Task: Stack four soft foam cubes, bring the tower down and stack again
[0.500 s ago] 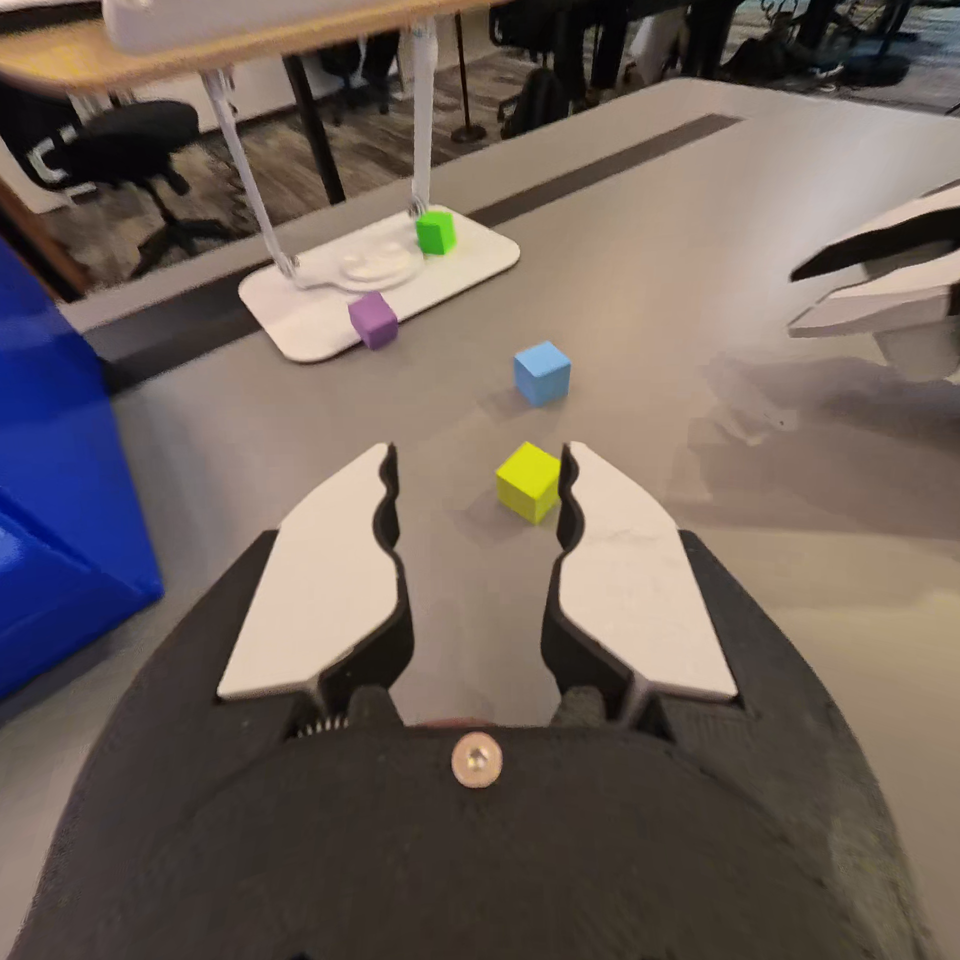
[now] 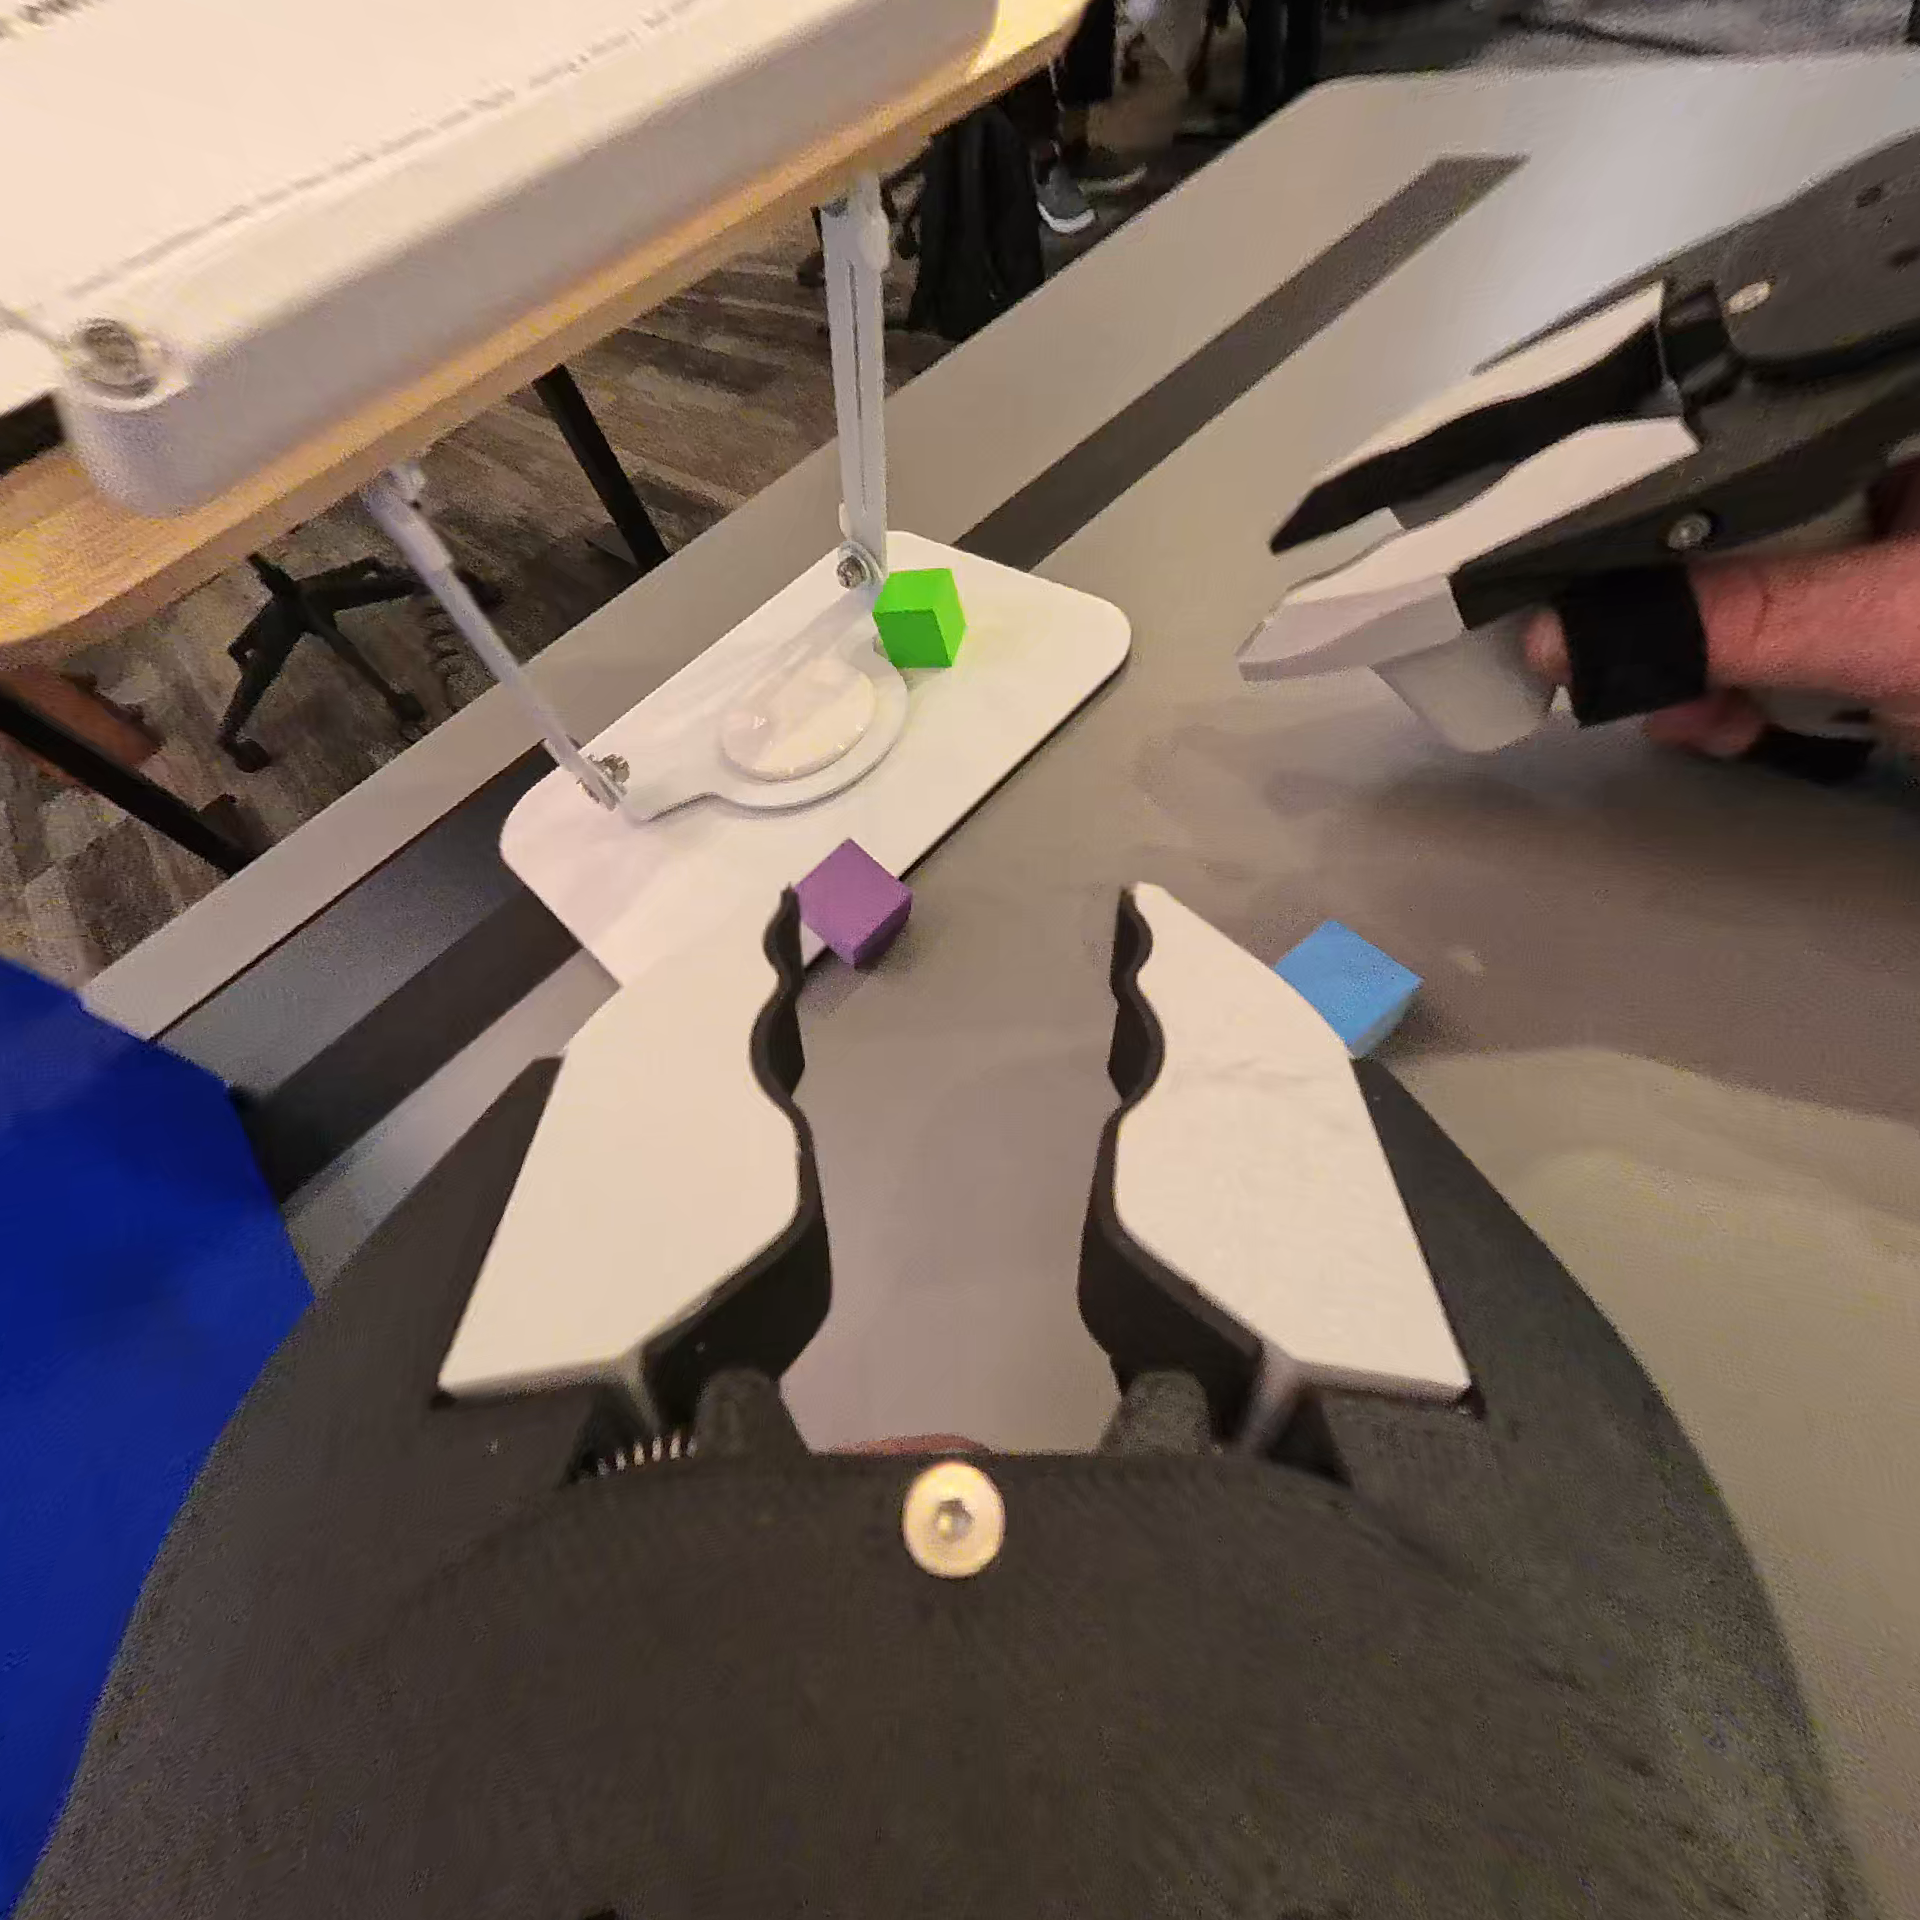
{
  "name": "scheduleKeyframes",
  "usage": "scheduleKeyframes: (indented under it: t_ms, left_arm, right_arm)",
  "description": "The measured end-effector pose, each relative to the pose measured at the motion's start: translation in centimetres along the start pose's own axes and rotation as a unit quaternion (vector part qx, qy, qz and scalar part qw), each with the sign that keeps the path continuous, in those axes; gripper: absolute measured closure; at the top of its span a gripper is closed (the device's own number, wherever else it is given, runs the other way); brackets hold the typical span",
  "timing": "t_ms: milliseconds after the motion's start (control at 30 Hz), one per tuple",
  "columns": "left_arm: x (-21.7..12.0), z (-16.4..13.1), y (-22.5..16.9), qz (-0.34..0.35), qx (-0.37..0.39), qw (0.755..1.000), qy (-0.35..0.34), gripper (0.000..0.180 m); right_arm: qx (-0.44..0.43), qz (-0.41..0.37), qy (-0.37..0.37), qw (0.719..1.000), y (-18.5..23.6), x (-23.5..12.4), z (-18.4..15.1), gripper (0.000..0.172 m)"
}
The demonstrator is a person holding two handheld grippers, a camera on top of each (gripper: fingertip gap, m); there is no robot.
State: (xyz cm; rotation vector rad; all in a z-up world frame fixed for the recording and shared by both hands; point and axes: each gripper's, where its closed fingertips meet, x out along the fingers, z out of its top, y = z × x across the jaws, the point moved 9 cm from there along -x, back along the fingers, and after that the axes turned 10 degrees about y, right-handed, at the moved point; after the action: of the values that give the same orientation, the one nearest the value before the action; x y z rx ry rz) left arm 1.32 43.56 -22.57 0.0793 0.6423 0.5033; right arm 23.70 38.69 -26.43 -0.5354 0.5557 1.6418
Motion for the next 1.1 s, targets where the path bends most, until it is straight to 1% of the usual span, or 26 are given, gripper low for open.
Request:
scheduleKeyframes:
  t_ms: [133,200,267,333,400,467,567,733,800,900,1100]
  left_arm:
    - [2.9,0.1,1.1,0.011,0.047,0.998,0.040,0.122]
    - [4.1,-0.1,1.8,0.011,0.058,0.997,0.058,0.123]
    - [5.2,-0.4,2.3,0.003,0.061,0.996,0.064,0.127]
    - [6.1,-0.6,2.7,-0.004,0.062,0.996,0.069,0.127]
    - [6.6,-0.7,2.8,0.007,0.076,0.995,0.065,0.131]
    - [7.3,-0.9,2.6,0.013,0.098,0.993,0.070,0.136]
    - [8.3,-1.5,2.7,0.009,0.116,0.989,0.087,0.136]
    - [9.1,-1.4,3.3,-0.002,0.127,0.987,0.099,0.133]
    - [9.2,-1.5,3.5,0.004,0.132,0.986,0.099,0.133]
    - [9.4,-1.5,4.0,-0.005,0.122,0.987,0.105,0.135]
    - [9.5,-1.6,3.9,-0.018,0.131,0.985,0.108,0.147]
  right_arm:
    - [0.008,-0.003,-0.016,1.000,-0.8,1.7,1.6,0.119]
    - [0.010,-0.007,-0.017,1.000,-1.4,2.5,2.4,0.119]
    - [0.004,-0.004,-0.005,1.000,-1.7,3.5,3.0,0.119]
    - [-0.011,-0.016,0.003,1.000,-1.8,4.4,3.6,0.121]
    - [-0.024,-0.029,0.014,0.999,-1.8,5.3,4.1,0.122]
    - [-0.041,-0.039,0.015,0.998,-1.7,6.0,4.6,0.124]
    - [-0.057,-0.048,0.008,0.997,-1.6,6.9,5.4,0.127]
    - [-0.082,-0.054,0.037,0.994,-1.5,8.6,6.2,0.125]
    - [-0.100,-0.060,0.050,0.992,-1.3,9.2,6.4,0.127]
    - [-0.111,-0.066,0.059,0.990,-1.2,9.9,6.7,0.129]
    - [-0.112,-0.072,0.067,0.989,-1.4,10.5,7.0,0.136]
